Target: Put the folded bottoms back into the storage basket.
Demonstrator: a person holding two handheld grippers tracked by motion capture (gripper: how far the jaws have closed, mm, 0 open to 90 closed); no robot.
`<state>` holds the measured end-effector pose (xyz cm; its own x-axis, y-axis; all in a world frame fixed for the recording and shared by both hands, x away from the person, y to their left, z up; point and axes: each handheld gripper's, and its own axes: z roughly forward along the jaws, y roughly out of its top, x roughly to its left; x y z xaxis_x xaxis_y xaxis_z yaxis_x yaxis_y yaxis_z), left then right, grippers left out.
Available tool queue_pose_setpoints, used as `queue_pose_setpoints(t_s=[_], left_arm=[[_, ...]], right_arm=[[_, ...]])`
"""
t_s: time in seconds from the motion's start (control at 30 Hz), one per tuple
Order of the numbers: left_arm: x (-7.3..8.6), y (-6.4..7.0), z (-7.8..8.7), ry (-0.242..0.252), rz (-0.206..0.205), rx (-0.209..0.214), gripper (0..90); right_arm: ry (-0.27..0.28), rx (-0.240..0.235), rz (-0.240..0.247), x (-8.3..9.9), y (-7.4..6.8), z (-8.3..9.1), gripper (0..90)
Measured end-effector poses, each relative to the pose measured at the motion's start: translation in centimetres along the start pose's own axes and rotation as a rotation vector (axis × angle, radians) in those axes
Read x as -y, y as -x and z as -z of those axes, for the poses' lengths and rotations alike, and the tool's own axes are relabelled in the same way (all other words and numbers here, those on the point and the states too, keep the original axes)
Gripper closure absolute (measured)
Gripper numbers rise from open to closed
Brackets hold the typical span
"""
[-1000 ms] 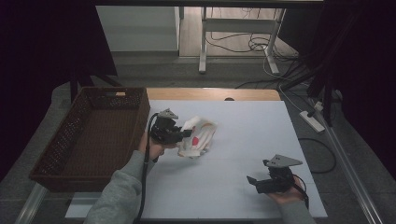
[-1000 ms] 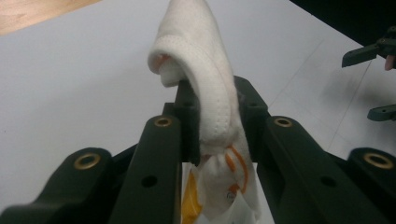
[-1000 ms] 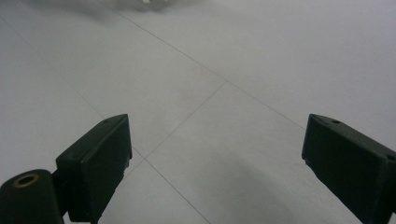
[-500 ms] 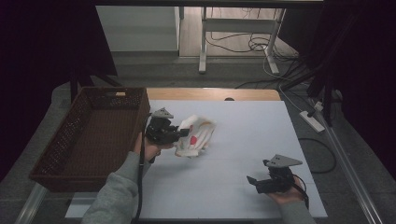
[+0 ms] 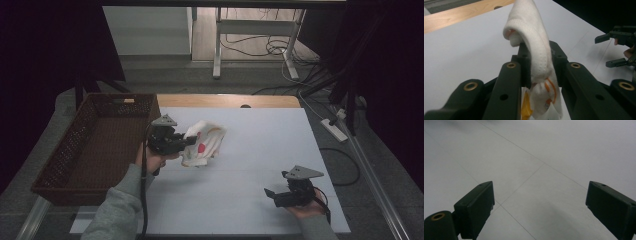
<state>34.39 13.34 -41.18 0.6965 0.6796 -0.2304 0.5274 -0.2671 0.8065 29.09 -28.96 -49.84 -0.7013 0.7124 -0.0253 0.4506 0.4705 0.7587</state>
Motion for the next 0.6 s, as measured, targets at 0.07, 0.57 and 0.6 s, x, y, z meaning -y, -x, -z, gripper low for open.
queue_pose_setpoints(t_s=[0.07,0.57,0.6], left_arm=[[0.0,0.0,0.3,0.005,0.000,0.000,74.5],[0.5,-0.3,2.0,0.038,0.009,-0.002,74.5],[0.5,-0.3,2.0,0.038,0.009,-0.002,74.5]], right_arm=[[-0.001,0.001,0.000,0.0,0.0,0.0,8.7],[-0.006,0.003,0.000,0.0,0.0,-0.1,8.7],[-0.006,0.003,0.000,0.0,0.0,-0.1,8.7]])
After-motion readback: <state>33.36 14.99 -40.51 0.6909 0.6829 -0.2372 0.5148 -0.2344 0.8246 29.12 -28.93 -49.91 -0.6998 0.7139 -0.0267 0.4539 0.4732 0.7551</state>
